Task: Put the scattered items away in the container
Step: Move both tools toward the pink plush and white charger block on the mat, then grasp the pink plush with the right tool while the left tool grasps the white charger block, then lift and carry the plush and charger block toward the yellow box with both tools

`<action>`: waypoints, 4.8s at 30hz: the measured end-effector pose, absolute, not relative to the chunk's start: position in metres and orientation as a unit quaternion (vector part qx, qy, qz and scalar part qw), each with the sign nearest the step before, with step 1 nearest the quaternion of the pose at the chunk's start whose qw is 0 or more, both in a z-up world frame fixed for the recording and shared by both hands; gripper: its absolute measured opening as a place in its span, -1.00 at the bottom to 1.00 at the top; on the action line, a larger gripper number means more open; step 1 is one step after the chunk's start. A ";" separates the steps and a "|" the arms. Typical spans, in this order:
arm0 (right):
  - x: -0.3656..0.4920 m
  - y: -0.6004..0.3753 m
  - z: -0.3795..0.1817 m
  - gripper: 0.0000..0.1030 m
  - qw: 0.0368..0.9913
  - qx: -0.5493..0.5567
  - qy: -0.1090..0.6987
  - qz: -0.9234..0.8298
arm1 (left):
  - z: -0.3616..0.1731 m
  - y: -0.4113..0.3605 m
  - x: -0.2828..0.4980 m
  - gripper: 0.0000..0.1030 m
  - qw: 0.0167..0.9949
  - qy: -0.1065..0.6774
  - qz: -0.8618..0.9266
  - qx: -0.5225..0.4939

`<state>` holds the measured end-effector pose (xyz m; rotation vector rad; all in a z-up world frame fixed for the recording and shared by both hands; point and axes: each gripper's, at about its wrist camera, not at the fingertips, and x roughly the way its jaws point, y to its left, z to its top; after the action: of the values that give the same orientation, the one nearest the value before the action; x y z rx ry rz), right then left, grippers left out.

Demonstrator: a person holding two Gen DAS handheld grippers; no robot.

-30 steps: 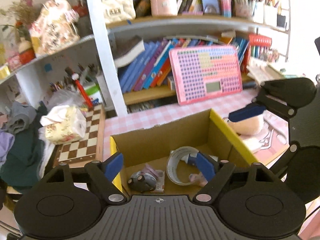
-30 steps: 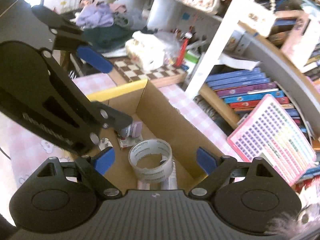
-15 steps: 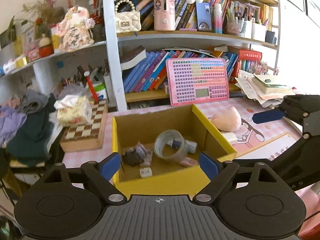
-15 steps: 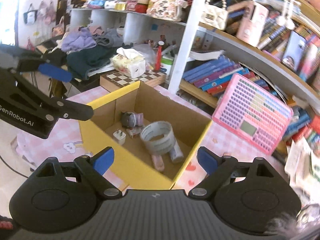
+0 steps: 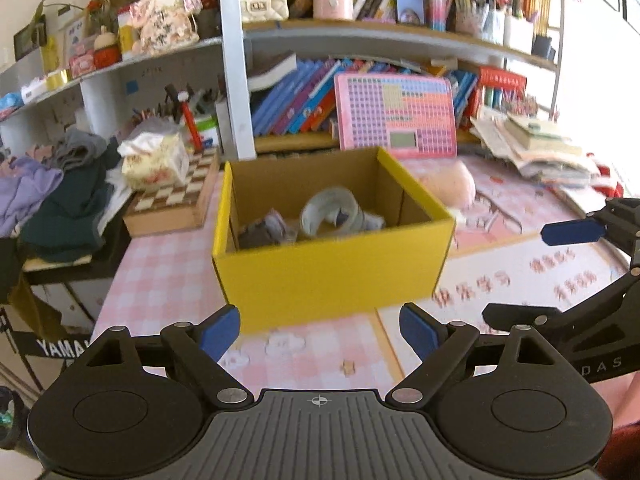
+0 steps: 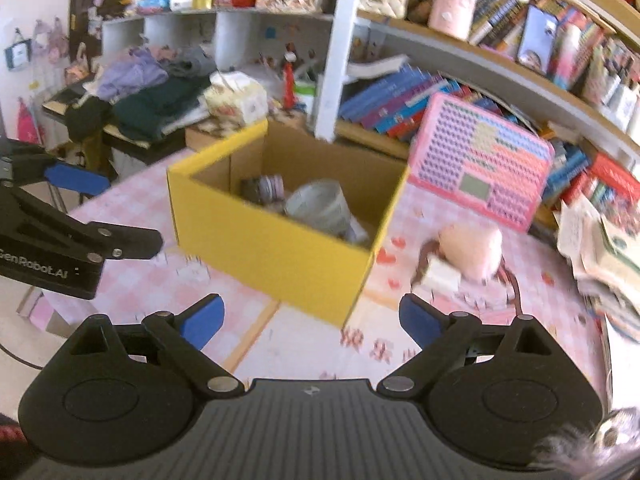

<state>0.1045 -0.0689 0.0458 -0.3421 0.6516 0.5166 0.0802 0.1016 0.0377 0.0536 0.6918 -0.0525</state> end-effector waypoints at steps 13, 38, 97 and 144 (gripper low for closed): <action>0.077 -0.075 0.016 0.94 0.899 -0.140 0.366 0.196 | 0.009 0.093 0.058 0.81 0.920 0.388 -0.046 0.026; 0.052 -0.111 0.004 0.96 0.898 -0.129 0.407 0.107 | -0.013 0.057 0.061 0.94 0.897 0.422 -0.123 0.037; 0.388 -0.240 -0.021 0.68 0.898 -0.057 0.375 0.223 | -0.048 -0.137 0.318 0.65 0.930 0.362 -0.005 0.066; 0.405 -0.248 -0.028 0.19 0.895 -0.032 0.379 0.234 | -0.055 -0.114 0.324 0.25 0.906 0.419 -0.027 -0.060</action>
<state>0.4047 -0.2478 -0.0281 -0.0667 0.7866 0.4847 0.3240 -0.1139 -0.0547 -0.1230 0.8660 -0.0548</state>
